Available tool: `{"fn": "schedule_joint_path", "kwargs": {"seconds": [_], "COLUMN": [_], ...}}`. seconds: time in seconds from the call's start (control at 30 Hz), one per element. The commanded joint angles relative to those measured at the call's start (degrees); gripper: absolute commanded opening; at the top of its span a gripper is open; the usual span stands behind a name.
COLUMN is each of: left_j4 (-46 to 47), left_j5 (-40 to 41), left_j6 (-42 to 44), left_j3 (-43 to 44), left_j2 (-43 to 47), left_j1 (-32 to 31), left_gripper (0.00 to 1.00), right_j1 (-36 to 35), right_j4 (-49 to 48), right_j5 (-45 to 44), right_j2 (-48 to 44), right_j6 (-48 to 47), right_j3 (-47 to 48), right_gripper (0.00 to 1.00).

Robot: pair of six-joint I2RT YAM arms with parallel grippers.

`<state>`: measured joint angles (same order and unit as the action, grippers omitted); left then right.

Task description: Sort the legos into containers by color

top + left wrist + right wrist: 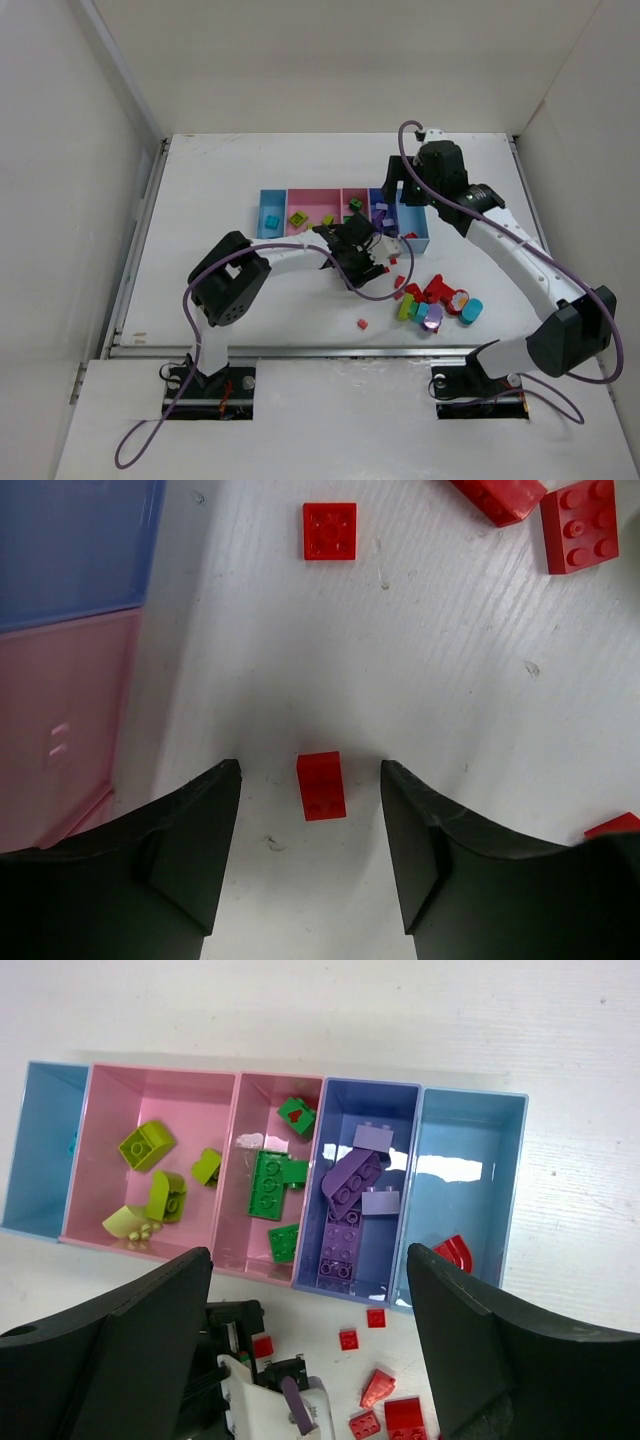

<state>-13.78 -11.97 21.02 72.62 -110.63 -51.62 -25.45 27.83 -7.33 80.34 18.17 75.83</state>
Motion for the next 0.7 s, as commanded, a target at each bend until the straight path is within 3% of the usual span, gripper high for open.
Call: {"fn": "schedule_joint_path", "kwargs": {"seconds": [0.0, 0.17, 0.33, 0.5, 0.67], "left_j4": [-4.3, -6.6, -7.8, -9.9, -10.7], "left_j5": [1.2, 0.0, -1.1, -1.1, -7.5], "left_j6": [0.6, 0.0, -0.5, 0.8, 1.8], "left_j3": [-1.2, 0.8, 2.0, 6.9, 17.7], "left_j2": [1.9, -0.3, -0.9, 0.2, 1.4], "left_j1": [0.5, 0.5, 0.5, 0.5, 0.5], "left_gripper": [0.55, 0.39, 0.00, 0.00, 0.00], "right_j1": [0.5, 0.5, 1.0, 2.3, 2.9], "right_j4": [-1.5, -1.5, -0.9, -0.9, -0.9], "right_j5": [1.2, 1.2, 1.2, 0.1, -2.6], "right_j2": [-1.0, -1.0, -1.5, -4.3, -7.5], "right_j6": [-1.3, -1.8, -2.4, -2.4, -2.4], "right_j3": [0.2, 0.2, 0.7, 0.2, -1.0], "right_gripper": [0.84, 0.84, 0.84, 0.85, 0.85]}}
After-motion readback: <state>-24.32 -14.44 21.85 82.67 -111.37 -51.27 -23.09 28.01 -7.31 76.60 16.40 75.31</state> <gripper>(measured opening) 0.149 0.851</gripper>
